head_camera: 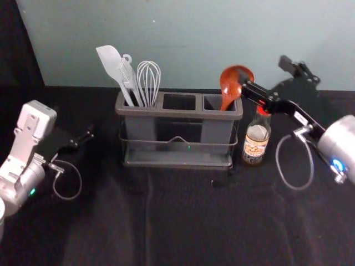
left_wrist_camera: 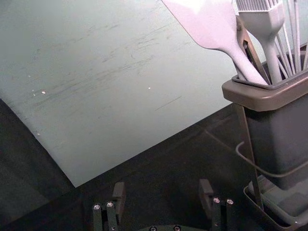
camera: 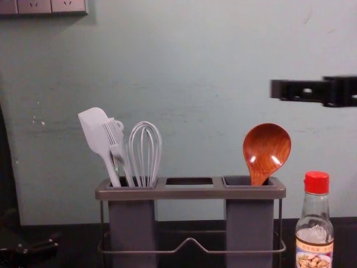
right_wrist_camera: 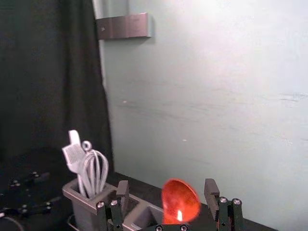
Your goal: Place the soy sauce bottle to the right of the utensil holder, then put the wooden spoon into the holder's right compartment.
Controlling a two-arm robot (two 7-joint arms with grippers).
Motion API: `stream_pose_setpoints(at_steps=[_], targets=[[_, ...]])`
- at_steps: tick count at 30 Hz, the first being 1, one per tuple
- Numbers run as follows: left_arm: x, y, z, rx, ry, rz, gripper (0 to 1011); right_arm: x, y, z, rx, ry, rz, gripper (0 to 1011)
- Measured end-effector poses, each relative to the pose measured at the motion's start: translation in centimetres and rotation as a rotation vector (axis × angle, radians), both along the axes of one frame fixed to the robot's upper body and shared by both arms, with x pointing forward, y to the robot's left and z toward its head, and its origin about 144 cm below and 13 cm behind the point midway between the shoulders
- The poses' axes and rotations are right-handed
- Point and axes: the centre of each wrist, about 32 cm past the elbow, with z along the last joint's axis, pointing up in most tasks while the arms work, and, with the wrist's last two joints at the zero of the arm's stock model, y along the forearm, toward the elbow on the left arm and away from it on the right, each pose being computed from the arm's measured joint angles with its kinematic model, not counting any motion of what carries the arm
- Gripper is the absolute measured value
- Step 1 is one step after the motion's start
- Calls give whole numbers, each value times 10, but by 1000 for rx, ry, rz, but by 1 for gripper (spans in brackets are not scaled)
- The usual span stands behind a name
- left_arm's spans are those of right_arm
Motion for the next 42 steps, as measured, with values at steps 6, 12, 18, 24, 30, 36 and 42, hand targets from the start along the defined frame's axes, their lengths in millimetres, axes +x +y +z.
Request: stream_pose_setpoints(at_steps=[6, 12, 18, 24, 30, 36, 42], targets=[[0, 0, 0, 0, 0, 0, 1005, -26, -1, -22, 8, -28, -119, 1003], [0, 0, 0, 0, 0, 0, 1005, -49, -3, -47, -12, -94, -246, 1003], [0, 0, 0, 0, 0, 0, 1005, -60, -11, -70, -8, -93, -295, 1003], [0, 0, 0, 0, 0, 0, 1005, -62, -17, -91, 5, -72, -305, 1003], [0, 0, 0, 0, 0, 0, 1005, -60, -20, -115, 28, -20, -267, 1003], [0, 0, 0, 0, 0, 0, 1005, -58, -17, -129, 49, 30, -225, 1003], [0, 0, 0, 0, 0, 0, 1005, -59, -15, -136, 54, 51, -216, 1003]])
